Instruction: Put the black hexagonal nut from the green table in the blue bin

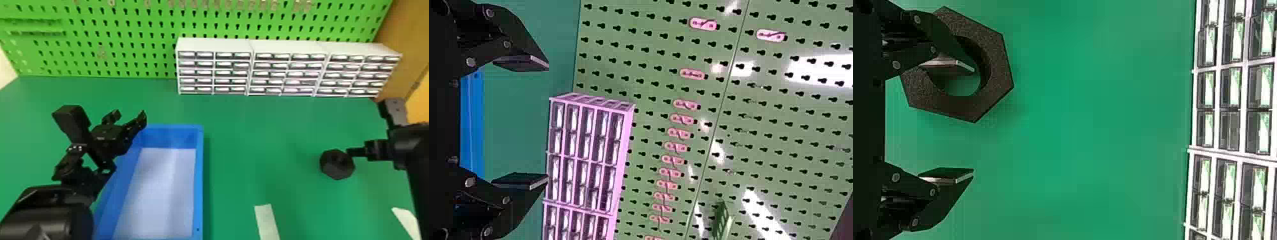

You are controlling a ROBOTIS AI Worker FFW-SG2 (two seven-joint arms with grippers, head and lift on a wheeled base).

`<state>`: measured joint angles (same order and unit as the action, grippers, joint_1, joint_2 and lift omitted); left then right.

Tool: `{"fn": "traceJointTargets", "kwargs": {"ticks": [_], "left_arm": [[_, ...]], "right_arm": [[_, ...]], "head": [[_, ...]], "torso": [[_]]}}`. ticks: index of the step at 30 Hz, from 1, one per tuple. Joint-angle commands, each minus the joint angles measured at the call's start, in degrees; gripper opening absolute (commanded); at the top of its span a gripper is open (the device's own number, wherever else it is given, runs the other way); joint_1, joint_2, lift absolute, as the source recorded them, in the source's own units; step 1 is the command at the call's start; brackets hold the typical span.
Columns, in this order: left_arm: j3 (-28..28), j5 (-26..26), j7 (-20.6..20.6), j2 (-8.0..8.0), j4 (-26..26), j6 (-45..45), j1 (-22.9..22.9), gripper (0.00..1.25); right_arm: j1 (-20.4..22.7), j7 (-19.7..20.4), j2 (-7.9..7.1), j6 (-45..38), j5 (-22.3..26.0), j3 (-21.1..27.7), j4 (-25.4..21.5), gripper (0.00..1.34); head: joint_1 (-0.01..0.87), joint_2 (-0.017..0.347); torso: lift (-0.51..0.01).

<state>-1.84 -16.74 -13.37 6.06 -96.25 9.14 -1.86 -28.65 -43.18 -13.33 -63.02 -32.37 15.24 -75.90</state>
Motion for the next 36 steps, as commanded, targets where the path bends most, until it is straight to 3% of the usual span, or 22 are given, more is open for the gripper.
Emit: {"fn": "traceJointTargets", "kwargs": {"ticks": [1,36], "left_arm": [[0.1,0.0,0.0,0.0,0.0,0.0,-0.1,0.79],[0.0,0.0,-0.1,0.0,0.0,0.0,0.0,0.79]], "right_arm": [[0.0,0.0,0.06,1.2,0.4,0.5,0.8,0.81],[0.6,0.2,0.5,6.9,1.3,2.7,4.1,0.81]], "head": [[0.691,0.009],[0.691,0.009]], "torso": [[-0.097],[-0.097]]}}
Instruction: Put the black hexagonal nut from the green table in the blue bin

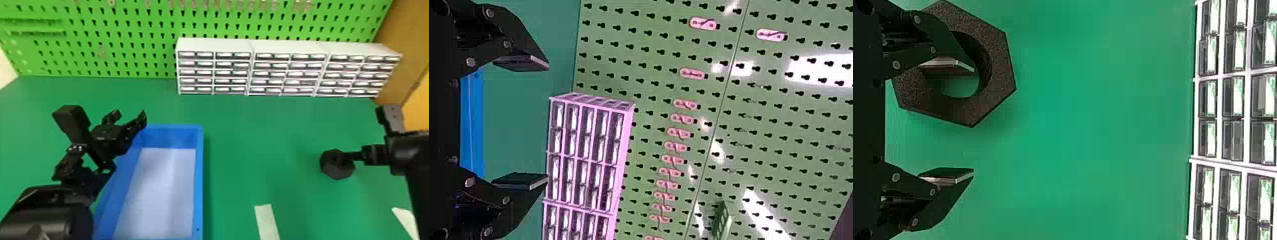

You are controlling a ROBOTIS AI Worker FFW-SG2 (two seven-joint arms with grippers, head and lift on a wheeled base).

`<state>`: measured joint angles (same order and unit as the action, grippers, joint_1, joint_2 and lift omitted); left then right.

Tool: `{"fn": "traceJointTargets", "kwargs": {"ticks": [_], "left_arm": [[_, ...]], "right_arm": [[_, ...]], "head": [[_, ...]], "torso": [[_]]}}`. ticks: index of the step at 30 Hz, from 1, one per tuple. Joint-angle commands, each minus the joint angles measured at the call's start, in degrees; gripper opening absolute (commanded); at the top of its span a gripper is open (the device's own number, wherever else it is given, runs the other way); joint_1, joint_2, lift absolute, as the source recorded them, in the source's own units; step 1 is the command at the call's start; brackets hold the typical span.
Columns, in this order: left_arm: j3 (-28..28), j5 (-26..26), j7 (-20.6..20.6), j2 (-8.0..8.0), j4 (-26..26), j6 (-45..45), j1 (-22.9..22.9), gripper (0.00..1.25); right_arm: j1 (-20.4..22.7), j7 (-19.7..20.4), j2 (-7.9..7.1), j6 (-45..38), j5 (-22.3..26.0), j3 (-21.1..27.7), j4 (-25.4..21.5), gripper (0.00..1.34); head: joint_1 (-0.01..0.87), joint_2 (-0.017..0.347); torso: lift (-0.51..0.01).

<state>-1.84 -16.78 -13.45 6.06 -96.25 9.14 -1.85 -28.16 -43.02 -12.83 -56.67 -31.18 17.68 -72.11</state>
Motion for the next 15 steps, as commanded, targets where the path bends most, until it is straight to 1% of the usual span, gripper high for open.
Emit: {"fn": "traceJointTargets", "kwargs": {"ticks": [1,9,15], "left_arm": [[0.0,0.0,0.0,0.0,0.0,0.0,0.0,0.79],[0.0,-0.1,0.0,0.0,0.0,0.0,0.0,0.79],[0.1,-0.1,0.0,0.0,0.0,0.0,0.0,0.79]], "right_arm": [[0.1,0.0,0.0,0.6,0.2,0.3,0.6,0.81],[0.6,0.4,0.26,1.7,0.6,0.9,1.0,0.81],[0.9,1.5,0.53,2.6,1.5,1.7,1.1,0.81]], "head": [[0.691,0.009],[0.691,0.009],[0.691,0.009]], "torso": [[-0.097],[-0.097],[-0.097]]}}
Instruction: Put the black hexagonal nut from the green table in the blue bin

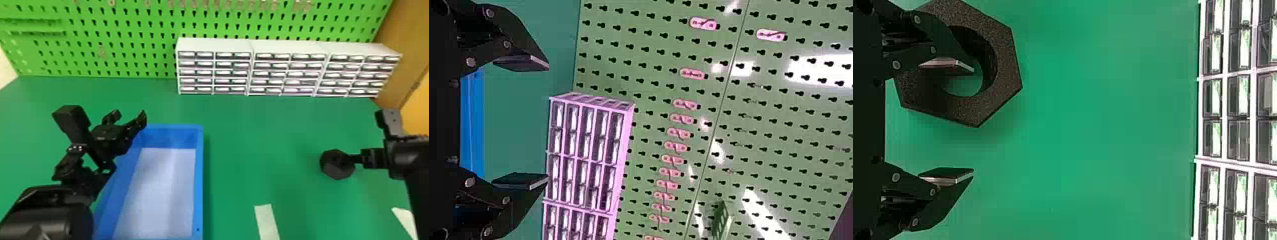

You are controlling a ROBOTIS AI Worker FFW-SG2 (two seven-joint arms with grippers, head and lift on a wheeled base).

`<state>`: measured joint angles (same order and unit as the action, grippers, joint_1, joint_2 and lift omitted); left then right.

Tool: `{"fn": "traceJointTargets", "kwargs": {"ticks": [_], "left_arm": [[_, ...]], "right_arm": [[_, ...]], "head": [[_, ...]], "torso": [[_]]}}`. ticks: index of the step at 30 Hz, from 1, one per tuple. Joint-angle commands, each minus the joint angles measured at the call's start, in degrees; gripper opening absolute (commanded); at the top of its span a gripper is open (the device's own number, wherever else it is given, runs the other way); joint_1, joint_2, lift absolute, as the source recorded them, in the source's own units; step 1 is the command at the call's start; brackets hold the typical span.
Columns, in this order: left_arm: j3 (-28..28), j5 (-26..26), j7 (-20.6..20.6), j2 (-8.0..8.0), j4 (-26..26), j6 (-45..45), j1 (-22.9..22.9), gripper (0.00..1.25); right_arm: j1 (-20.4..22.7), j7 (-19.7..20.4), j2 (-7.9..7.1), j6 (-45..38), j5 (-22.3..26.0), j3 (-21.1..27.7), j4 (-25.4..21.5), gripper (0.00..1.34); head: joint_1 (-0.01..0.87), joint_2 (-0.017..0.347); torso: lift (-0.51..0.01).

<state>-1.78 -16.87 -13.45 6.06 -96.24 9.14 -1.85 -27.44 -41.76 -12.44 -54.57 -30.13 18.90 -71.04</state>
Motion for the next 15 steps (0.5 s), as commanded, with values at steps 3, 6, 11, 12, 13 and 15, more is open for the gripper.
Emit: {"fn": "traceJointTargets", "kwargs": {"ticks": [3,6,11,12,13,15], "left_arm": [[0.0,0.0,0.0,0.0,0.0,0.0,0.0,0.79],[0.0,0.0,0.0,0.0,0.0,0.0,0.0,0.79],[0.0,0.0,0.0,0.0,0.0,0.0,0.0,0.79],[0.0,0.0,-0.1,0.0,0.0,0.0,0.0,0.79],[0.0,0.0,-0.1,0.0,0.0,0.0,0.0,0.79],[0.0,0.0,-0.1,0.0,0.0,0.0,0.0,0.79]], "right_arm": [[0.3,0.5,0.14,0.7,0.6,0.4,0.0,0.81],[0.4,0.6,0.14,0.9,0.6,0.5,0.0,0.81],[0.5,0.9,0.22,1.3,0.7,0.8,0.3,0.81],[0.6,0.9,0.22,1.5,0.8,0.9,0.3,0.81],[0.6,0.9,0.22,1.6,0.9,0.9,0.4,0.81],[0.7,1.0,0.22,1.9,1.0,1.0,0.6,0.81]], "head": [[0.691,0.009],[0.691,0.009],[0.691,0.009],[0.691,0.009],[0.691,0.009],[0.691,0.009]], "torso": [[-0.097],[-0.097],[-0.097],[-0.097],[-0.097],[-0.097]]}}
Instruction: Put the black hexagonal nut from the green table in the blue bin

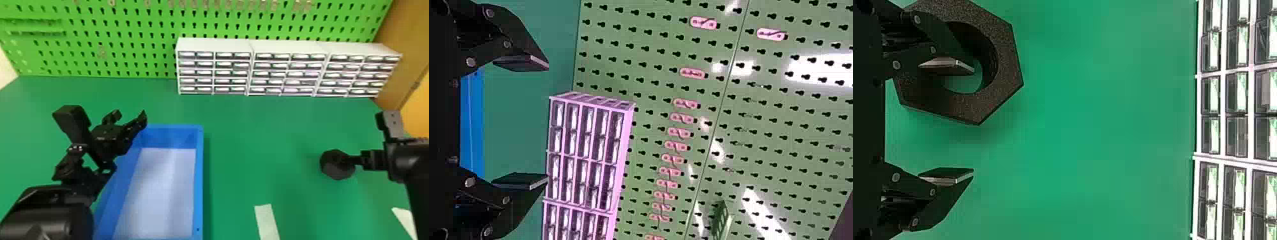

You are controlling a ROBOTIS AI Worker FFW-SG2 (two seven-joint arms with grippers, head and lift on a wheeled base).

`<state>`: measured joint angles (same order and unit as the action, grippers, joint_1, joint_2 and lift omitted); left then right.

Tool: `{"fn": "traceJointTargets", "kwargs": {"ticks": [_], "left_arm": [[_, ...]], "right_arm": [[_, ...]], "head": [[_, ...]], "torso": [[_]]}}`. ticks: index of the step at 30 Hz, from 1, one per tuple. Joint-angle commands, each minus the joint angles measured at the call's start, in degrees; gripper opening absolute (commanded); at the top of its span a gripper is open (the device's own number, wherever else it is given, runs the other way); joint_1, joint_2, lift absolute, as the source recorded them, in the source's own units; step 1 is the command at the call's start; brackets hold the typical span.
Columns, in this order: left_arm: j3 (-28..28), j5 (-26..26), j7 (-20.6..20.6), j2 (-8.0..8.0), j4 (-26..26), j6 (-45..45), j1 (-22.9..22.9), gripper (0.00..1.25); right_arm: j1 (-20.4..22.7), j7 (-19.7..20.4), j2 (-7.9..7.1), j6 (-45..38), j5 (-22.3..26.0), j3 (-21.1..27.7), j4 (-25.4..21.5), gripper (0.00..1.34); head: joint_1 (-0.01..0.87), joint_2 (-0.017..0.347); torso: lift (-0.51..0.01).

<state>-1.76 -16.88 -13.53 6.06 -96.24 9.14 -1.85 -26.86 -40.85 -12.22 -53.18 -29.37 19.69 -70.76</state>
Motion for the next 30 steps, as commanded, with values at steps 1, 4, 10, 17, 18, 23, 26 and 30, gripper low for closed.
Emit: {"fn": "traceJointTargets", "kwargs": {"ticks": [1,4,10,17,18,23,26,30], "left_arm": [[0.0,0.0,0.0,0.0,0.0,0.0,0.0,0.79],[0.0,0.0,0.0,0.0,0.0,0.0,0.0,0.79],[0.0,0.0,0.0,0.0,0.0,0.0,0.0,0.79],[0.0,0.0,0.0,0.0,-0.1,0.0,0.0,0.79],[0.0,0.0,0.0,0.0,0.0,0.0,0.0,0.79],[0.0,-0.1,0.0,0.0,0.0,0.0,0.0,0.79],[0.0,-0.2,0.0,0.0,0.0,0.0,0.0,0.79],[0.0,-0.2,0.0,0.0,0.0,0.0,0.0,0.79]], "right_arm": [[0.1,0.1,0.09,0.5,0.2,0.3,0.3,0.81],[0.2,0.1,0.09,0.7,0.3,0.3,0.4,0.81],[0.4,0.1,0.18,1.0,0.3,0.3,0.6,0.81],[0.8,0.1,0.18,1.4,0.5,0.4,0.7,0.81],[0.8,0.1,0.18,1.4,0.5,0.4,0.7,0.81],[1.0,0.1,0.27,1.4,0.5,0.5,0.9,0.81],[1.1,0.1,0.27,1.4,0.5,0.6,0.9,0.81],[1.2,0.1,0.27,1.4,0.5,0.6,0.9,0.81]], "head": [[0.691,0.009],[0.691,0.009],[0.691,0.009],[0.691,0.009],[0.691,0.009],[0.691,0.009],[0.691,0.009],[0.691,0.009]], "torso": [[-0.097],[-0.097],[-0.097],[-0.097],[-0.097],[-0.097],[-0.097],[-0.097]]}}
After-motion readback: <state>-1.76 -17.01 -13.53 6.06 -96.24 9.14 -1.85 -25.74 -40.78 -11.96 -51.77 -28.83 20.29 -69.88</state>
